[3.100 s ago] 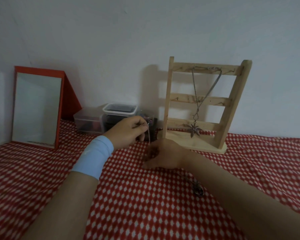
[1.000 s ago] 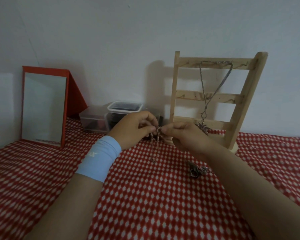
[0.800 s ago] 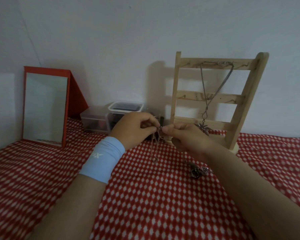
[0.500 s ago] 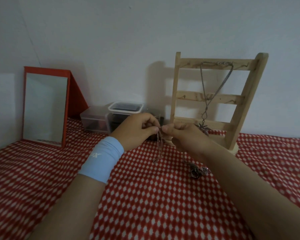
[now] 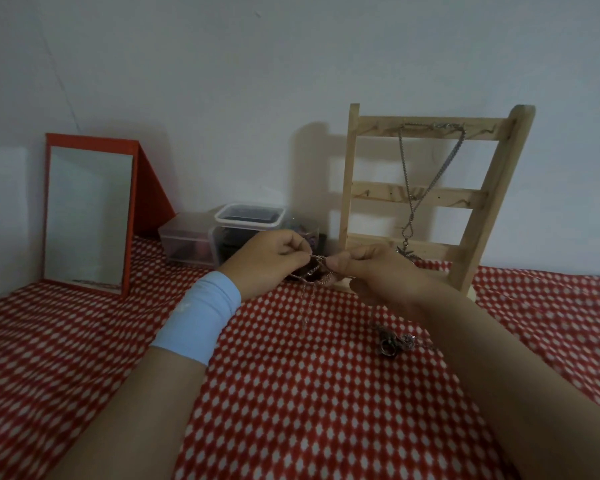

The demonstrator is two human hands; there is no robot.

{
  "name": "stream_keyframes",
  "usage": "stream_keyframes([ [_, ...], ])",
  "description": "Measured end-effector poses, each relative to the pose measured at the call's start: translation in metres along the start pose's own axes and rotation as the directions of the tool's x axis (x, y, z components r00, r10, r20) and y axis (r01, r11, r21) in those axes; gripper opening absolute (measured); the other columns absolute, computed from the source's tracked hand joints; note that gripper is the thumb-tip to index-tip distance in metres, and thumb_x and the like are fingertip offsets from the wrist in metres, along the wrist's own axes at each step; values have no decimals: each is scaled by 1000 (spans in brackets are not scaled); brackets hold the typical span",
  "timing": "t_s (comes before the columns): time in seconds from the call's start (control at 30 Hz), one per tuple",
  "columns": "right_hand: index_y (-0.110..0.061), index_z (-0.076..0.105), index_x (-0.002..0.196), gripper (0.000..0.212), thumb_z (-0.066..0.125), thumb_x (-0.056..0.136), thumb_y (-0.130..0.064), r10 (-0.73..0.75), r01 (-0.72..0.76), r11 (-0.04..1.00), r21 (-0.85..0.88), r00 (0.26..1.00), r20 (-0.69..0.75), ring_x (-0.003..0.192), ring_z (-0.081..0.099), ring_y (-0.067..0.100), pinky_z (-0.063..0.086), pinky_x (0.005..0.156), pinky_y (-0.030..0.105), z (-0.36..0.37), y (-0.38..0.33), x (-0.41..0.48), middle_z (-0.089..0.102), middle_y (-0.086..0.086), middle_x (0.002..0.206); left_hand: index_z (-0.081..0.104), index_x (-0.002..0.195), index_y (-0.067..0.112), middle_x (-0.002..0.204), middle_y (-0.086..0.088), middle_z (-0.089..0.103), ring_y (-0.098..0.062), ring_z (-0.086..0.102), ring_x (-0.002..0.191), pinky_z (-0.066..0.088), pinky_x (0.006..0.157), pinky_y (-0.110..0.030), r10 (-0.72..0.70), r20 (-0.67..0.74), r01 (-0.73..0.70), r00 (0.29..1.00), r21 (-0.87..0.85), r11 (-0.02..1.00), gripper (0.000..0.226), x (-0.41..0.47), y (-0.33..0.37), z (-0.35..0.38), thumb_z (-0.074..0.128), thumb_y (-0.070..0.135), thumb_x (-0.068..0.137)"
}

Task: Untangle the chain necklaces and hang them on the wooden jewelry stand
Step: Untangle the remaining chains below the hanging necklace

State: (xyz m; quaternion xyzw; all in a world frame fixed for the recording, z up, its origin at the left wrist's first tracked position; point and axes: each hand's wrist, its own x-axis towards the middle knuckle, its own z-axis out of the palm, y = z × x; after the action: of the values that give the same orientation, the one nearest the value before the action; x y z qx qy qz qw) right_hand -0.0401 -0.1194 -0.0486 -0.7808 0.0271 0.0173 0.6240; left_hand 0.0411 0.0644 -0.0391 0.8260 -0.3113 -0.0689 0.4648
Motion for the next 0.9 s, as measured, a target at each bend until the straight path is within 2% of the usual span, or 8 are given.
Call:
stream_keyframes([
  [0.1, -12, 72, 86, 30, 56, 103, -31, 7, -7, 1000, -10, 1000, 3, 40, 29, 7, 20, 41, 22, 1, 2, 2, 63, -7, 55, 69, 87, 23, 71, 15, 69, 8, 62, 66, 43, 65, -3, 66, -26, -66, 998, 2, 998, 13, -3, 1, -2, 60, 16, 94],
  [0.2, -19, 76, 101, 20, 59, 102, -30, -14, 14, 998, -56, 1000, 2, 43, 34, 8, 24, 42, 23, 3, 4, 4, 70, 3, 75, 68, 90, 18, 63, 9, 64, 1, 56, 55, 44, 60, -8, 86, -38, -88, 996, -36, 995, 12, -4, 3, 2, 58, 15, 96],
  [0.27, -21, 77, 112, 20, 61, 100, -26, -39, 41, 999, -35, 998, 44, 45, 36, 8, 25, 44, 24, 3, 5, 4, 70, 4, 78, 67, 90, 16, 71, 8, 66, 5, 58, 57, 46, 60, -9, 89, -45, -92, 995, -84, 992, 11, -4, 3, 5, 58, 14, 96],
  [0.33, -16, 78, 107, 19, 61, 100, -22, -65, 66, 998, -18, 995, 75, 43, 39, 6, 28, 43, 21, 1, 2, 1, 69, 0, 72, 67, 91, 15, 78, 6, 68, 6, 62, 64, 49, 63, -11, 90, -52, -96, 995, -114, 989, 11, -4, 3, 6, 57, 14, 97],
  [0.43, -10, 70, 86, 19, 60, 100, -18, -93, 97, 994, -52, 993, 76, 37, 39, 1, 31, 40, 13, 1, 0, -2, 60, -10, 51, 66, 90, 16, 64, 10, 63, -1, 57, 59, 49, 67, -18, 73, -42, -79, 996, -159, 984, 12, -3, 2, 4, 57, 16, 97],
  [0.6, -12, 63, 76, 28, 57, 102, -21, -157, 157, 988, -11, 988, -1, 41, 30, 8, 23, 40, 19, -1, 3, 3, 50, -4, 51, 65, 89, 8, 56, 0, 50, -13, 46, 49, 53, 71, -27, 6, 2, -4, 1000, -477, 879, 20, -2, 0, 2, 48, 13, 100],
  [0.73, -16, 64, 80, 23, 57, 102, -18, -202, 207, 975, 75, 977, -71, 44, 27, 11, 17, 42, 25, -5, 4, 7, 52, -3, 56, 64, 101, 8, 70, -7, 60, -14, 48, 41, 58, 61, -34, -61, 85, 94, 994, -462, 882, 19, -2, 1, 3, 44, 7, 102],
  [0.9, -13, 67, 91, 13, 60, 100, -18, -228, 232, 970, 73, 972, -59, 44, 27, 9, 17, 43, 26, -5, 4, 9, 51, 0, 60, 70, 110, 14, 103, -7, 74, -12, 59, 45, 60, 69, -37, -69, 249, 155, 966, -348, 924, 20, -7, 1, 8, 56, 9, 97],
])
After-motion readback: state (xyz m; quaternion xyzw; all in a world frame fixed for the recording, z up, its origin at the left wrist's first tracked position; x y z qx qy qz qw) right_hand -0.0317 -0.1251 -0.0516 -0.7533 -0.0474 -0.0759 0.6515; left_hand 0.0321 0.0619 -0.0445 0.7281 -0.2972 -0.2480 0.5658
